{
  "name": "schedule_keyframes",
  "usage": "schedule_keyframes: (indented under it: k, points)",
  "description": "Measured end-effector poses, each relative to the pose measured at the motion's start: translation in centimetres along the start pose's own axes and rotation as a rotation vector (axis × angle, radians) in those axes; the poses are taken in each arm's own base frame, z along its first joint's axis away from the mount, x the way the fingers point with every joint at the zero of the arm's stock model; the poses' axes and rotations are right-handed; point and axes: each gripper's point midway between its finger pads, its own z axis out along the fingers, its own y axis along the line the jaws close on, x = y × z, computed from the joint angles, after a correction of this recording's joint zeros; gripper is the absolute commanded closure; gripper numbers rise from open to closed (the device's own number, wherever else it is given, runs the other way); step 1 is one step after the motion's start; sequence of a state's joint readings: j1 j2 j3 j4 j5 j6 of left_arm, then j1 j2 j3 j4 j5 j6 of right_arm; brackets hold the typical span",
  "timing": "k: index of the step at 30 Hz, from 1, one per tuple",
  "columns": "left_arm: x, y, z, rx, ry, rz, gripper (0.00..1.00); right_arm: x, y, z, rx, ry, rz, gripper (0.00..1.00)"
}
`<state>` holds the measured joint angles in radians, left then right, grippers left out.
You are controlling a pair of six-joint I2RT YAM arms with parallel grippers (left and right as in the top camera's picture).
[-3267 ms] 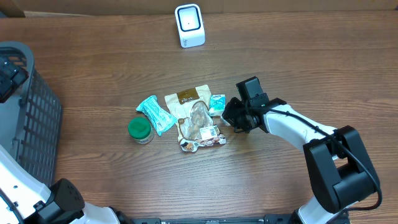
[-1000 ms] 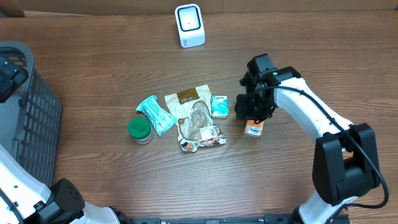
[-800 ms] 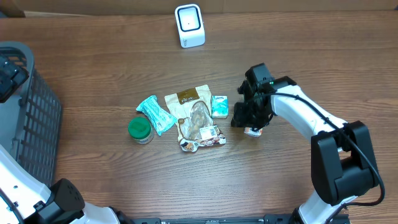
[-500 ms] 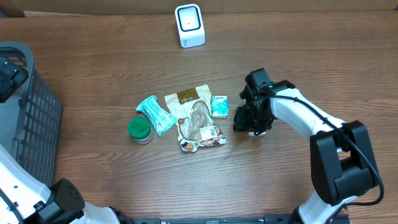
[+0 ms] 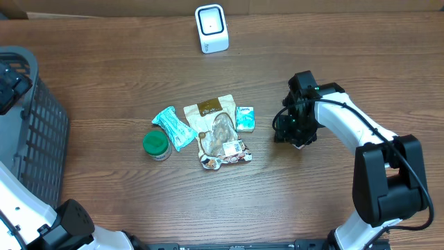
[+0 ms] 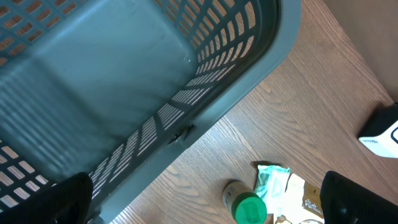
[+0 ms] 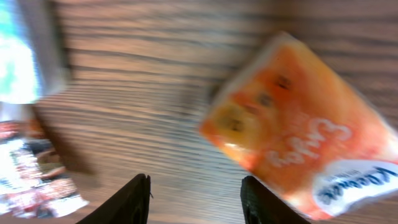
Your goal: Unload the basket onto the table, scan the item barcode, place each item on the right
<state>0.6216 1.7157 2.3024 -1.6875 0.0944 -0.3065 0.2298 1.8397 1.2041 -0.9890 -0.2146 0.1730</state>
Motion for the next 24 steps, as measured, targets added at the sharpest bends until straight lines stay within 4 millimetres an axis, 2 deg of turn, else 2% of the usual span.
schedule_keyframes:
  k: [4, 6, 8, 11, 13, 16, 24]
  points:
    - [0.0, 0.0, 0.0, 0.000, 0.000, 0.000, 0.00, -0.3, 1.0, -1.9, -0.053, -0.047, -0.030, 0.41]
    - [0.0, 0.0, 0.0, 0.000, 0.000, 0.000, 0.00, -0.7, 0.8, -3.2, -0.070, -0.083, -0.027, 0.39]
    - [0.0, 0.0, 0.0, 0.000, 0.000, 0.000, 0.00, -1.3, -0.1, -4.4, -0.083, -0.121, 0.002, 0.37]
    - [0.0, 0.0, 0.0, 0.000, 0.000, 0.000, 0.00, -2.2, -2.9, -5.3, -0.088, -0.153, 0.071, 0.32]
    - [0.0, 0.0, 0.0, 0.000, 0.000, 0.000, 0.01, -2.4, -4.1, -5.6, -0.089, -0.162, 0.090, 0.24]
    - [0.0, 0.0, 0.0, 0.000, 0.001, 0.000, 0.01, -2.1, -5.3, -5.4, -0.103, -0.158, 0.090, 0.23]
    - [0.0, 0.0, 0.0, 0.000, 0.000, 0.000, 0.00, -1.1, -7.1, -3.2, -0.169, -0.167, 0.078, 0.22]
